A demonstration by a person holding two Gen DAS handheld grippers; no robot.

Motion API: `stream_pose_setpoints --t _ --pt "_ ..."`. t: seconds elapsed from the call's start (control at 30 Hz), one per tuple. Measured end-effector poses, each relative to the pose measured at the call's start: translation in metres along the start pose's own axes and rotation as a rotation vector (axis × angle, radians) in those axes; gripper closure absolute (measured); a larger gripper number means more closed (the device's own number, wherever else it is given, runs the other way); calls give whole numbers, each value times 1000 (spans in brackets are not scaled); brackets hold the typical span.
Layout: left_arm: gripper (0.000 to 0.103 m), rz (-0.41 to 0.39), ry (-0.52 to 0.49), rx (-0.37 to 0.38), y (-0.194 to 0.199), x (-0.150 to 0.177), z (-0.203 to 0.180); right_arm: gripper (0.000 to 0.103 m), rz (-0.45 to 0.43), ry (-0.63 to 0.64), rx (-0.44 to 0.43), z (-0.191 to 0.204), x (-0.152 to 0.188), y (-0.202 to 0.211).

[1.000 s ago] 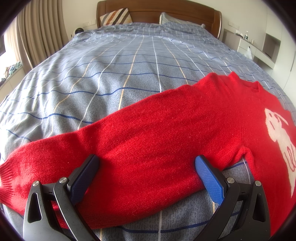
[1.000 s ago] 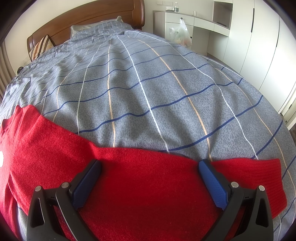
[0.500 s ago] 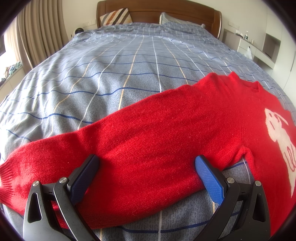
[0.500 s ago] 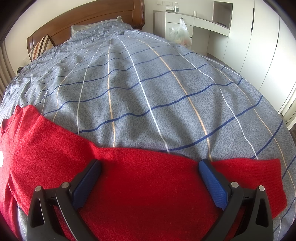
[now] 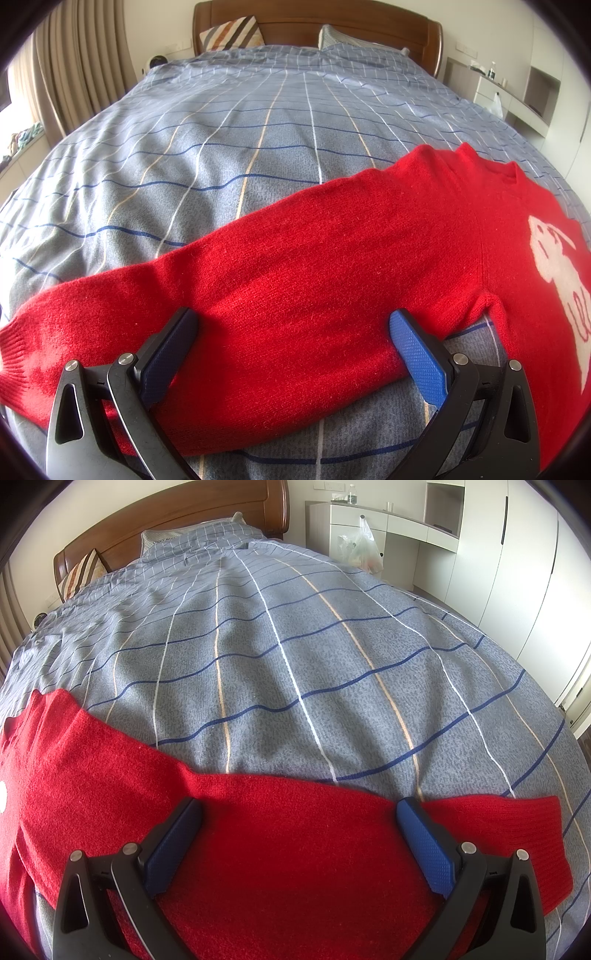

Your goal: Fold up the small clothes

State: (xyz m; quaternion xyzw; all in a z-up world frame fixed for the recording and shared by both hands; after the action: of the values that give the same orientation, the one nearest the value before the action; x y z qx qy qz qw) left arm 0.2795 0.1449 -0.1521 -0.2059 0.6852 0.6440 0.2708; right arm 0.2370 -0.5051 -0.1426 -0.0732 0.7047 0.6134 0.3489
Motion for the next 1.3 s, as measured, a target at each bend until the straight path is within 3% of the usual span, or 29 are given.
stream_pose_setpoints --t 1.3 --pt "0 -5 2 -8 -1 -2 -1 0 0 -2 5 3 -2 -3"
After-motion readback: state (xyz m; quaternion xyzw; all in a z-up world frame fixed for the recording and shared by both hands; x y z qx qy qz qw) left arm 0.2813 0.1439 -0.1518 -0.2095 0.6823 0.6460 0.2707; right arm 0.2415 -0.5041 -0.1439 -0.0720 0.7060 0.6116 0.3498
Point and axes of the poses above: each gripper's, at about its wrist camera, not at the fingertips, and y roughly against the way its jaws point, z to its left, x to its underside, the point moved 4 cm from there along -y, roughly the way its jaws point
